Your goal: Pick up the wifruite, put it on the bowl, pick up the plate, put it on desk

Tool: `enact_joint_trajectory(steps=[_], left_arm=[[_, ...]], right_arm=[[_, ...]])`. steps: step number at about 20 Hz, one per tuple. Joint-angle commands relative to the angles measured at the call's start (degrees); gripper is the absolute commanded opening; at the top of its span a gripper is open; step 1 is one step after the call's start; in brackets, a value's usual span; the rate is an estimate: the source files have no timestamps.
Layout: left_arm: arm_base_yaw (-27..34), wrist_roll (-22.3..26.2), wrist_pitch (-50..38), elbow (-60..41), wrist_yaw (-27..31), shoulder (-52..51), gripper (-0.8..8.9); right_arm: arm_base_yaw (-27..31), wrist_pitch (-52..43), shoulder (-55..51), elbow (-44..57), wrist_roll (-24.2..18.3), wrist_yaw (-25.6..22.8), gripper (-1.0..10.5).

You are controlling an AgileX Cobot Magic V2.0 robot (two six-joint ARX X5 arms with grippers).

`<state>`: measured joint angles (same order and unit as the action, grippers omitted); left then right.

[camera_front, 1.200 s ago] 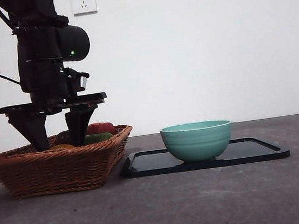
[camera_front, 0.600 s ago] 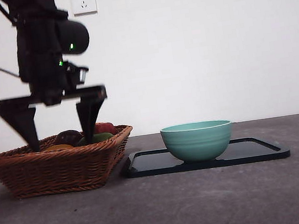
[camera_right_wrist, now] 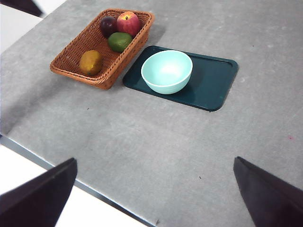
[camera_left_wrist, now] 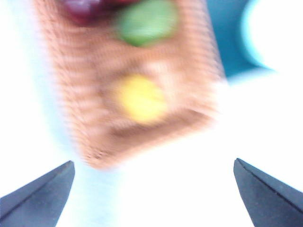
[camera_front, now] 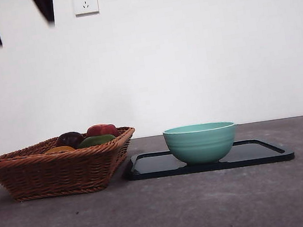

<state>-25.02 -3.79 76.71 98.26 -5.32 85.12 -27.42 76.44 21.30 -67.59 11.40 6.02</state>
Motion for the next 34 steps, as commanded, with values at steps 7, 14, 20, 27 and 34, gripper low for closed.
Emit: enact_joint_trajectory(steps=[7,14,20,27,34], left_arm=[[-2.19,6.38,2.19,-1.36,-9.38,-22.47,5.63],[-5.16,7.15,0.42,-12.0,-11.87,-39.19,5.62],[-5.77,7.26,-0.07,-19.63,-11.87,-47.17,5.63],[-6.29,7.23,-0.44,-21.81,-11.87,-49.46,5.63],[-7.65,7.19,-0.94,-21.81,-11.87,-49.62,5.63]], right_arm=[[-0.26,-2.62,0.15,-0.57,0.28,0.04,5.5],[-0.24,-4.0,0.22,-0.57,1.73,-0.11,5.5],[-0.24,-3.98,0.22,-0.57,3.21,0.15,5.5],[-0.24,-4.31,2.29,-0.57,5.97,1.42,5.5],[-0.26,-10.45,18.64,-0.7,6.69,6.21,5.5]])
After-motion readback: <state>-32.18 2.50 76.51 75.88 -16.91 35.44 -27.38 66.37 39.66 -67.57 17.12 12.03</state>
